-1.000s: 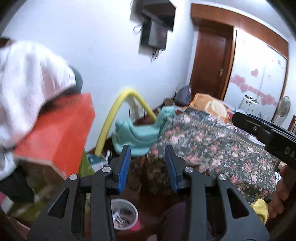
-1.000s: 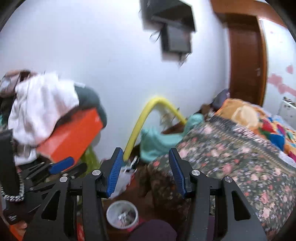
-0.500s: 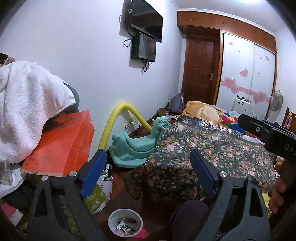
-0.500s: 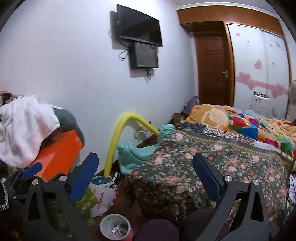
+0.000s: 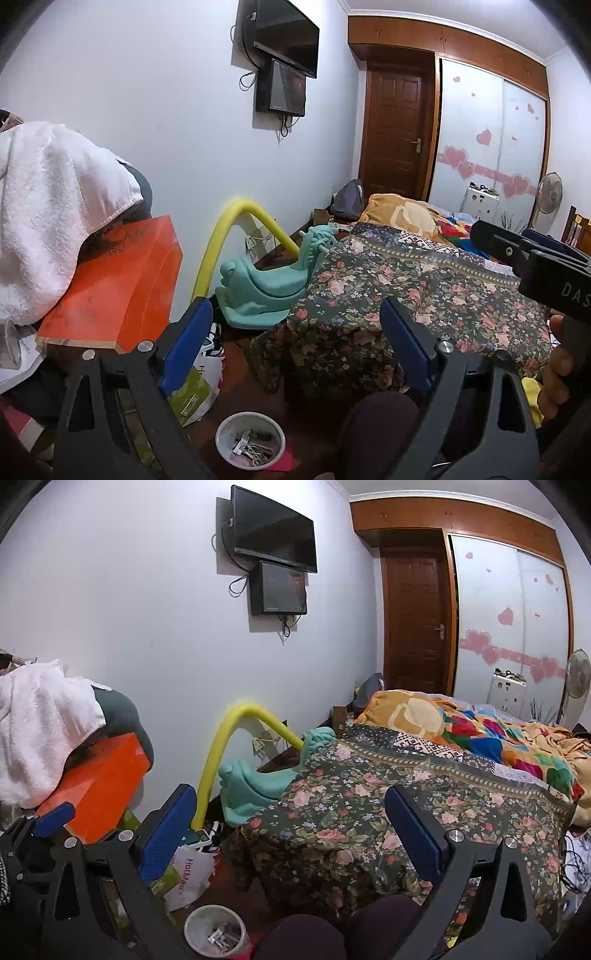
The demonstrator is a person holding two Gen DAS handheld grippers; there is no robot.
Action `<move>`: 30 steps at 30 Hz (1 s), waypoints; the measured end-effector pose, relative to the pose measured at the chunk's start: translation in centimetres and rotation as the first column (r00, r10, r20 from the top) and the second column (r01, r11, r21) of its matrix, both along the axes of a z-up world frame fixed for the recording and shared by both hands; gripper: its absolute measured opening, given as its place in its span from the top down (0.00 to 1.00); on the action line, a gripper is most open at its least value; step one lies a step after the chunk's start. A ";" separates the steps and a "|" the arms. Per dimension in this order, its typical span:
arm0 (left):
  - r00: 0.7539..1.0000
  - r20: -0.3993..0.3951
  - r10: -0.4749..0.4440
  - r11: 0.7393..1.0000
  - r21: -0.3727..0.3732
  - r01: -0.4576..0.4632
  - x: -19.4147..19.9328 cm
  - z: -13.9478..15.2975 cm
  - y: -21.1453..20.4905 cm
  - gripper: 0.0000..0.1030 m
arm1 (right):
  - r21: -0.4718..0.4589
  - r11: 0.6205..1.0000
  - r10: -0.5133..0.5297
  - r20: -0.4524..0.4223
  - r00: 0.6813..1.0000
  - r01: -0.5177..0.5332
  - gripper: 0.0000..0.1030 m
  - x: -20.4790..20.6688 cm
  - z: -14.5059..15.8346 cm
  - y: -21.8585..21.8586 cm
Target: Collect trash
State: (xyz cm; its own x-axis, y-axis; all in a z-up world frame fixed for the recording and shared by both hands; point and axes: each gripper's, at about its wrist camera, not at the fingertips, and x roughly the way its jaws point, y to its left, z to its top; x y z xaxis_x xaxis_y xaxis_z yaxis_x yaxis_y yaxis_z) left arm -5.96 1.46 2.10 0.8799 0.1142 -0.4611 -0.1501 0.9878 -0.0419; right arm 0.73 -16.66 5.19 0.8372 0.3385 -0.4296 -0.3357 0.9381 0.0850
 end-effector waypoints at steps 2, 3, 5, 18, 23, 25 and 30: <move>1.000 -0.003 0.003 1.000 0.001 -0.003 0.0 -0.1 0.0 0.11 | 0.002 1.000 -0.003 -0.004 1.000 0.003 0.02 0.1 0.0 -0.3; 1.000 -0.004 0.003 1.000 0.000 -0.003 0.0 -0.1 -0.1 0.11 | 0.003 1.000 -0.001 -0.007 1.000 0.001 0.02 0.2 -0.1 -0.4; 1.000 -0.007 0.004 1.000 -0.002 -0.004 0.1 -0.2 -0.1 0.11 | 0.004 1.000 0.000 -0.009 1.000 0.000 0.02 0.2 -0.1 -0.6; 1.000 -0.017 0.012 1.000 -0.012 -0.012 0.4 -0.5 0.2 0.10 | 0.002 1.000 0.011 -0.017 1.000 -0.011 0.02 0.4 -0.2 -0.6; 1.000 -0.015 0.010 1.000 -0.014 -0.010 0.3 -0.5 0.2 0.10 | 0.001 1.000 0.015 -0.021 1.000 -0.015 0.02 0.4 -0.2 -0.6; 1.000 -0.016 0.007 1.000 -0.016 -0.007 0.3 -0.6 0.2 0.10 | 0.000 1.000 0.016 -0.020 1.000 -0.016 0.02 0.4 -0.2 -0.6; 1.000 -0.016 0.007 1.000 -0.018 -0.007 0.2 -0.7 0.0 0.10 | -0.004 1.000 0.018 -0.020 1.000 -0.019 0.02 0.3 -0.2 -0.5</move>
State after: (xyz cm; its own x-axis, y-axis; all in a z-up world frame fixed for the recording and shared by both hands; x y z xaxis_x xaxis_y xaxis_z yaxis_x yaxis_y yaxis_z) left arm -5.76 1.44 1.43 0.8716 0.1121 -0.4773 -0.1579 0.9858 -0.0568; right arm 1.07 -17.15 4.99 0.8219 0.3519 -0.4480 -0.3512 0.9322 0.0879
